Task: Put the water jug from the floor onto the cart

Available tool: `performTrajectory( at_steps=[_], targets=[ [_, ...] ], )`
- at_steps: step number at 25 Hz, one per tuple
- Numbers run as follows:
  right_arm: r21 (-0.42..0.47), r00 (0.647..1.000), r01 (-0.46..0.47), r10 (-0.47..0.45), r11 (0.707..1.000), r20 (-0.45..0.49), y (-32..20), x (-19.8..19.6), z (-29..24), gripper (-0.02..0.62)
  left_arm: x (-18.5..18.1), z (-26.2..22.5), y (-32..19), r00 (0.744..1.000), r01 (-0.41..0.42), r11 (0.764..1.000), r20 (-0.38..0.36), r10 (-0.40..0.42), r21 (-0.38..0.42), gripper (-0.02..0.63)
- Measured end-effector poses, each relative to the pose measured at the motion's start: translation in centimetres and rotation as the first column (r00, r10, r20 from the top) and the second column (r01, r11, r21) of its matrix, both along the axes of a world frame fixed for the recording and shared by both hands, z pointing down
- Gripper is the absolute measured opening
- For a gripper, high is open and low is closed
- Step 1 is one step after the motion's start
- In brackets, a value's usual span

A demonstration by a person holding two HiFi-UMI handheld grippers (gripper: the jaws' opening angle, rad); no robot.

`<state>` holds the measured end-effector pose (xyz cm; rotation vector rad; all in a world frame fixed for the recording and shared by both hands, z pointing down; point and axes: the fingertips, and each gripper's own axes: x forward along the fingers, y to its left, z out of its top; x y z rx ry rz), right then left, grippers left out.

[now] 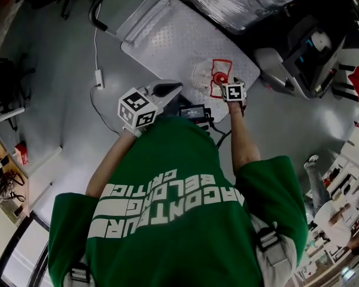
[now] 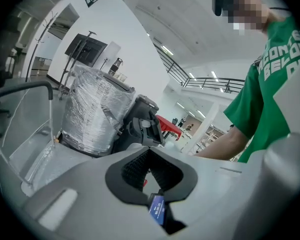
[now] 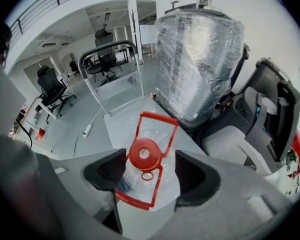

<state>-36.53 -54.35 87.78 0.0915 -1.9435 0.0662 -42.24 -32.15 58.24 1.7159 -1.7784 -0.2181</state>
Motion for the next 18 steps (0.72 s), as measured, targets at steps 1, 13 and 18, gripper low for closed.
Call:
performTrajectory(
  at_steps=[1, 13, 18],
  targets=[
    [0.015, 0.999, -0.018, 0.017, 1.000, 0.027, -0.4, 0.2, -1.0, 0.296, 0.0, -0.1, 0.1, 1.000, -0.009, 1.000, -0.001, 0.009, 0.014, 0.008],
    [0.067, 0.942, -0.081, 0.054, 0.994, 0.331, 2.2, 4.3, -13.6, -0.006, 1.4, -0.3, 0.5, 0.991, -0.130, 0.984, -0.014, 0.133, 0.123, 0.008],
    [0.107, 0.911, -0.115, 0.062, 0.988, 0.408, 5.2, 6.7, -17.6, -0.007, 2.7, 0.7, 2.4, 0.982, -0.181, 0.977, -0.040, 0.187, 0.117, 0.008]
  ],
)
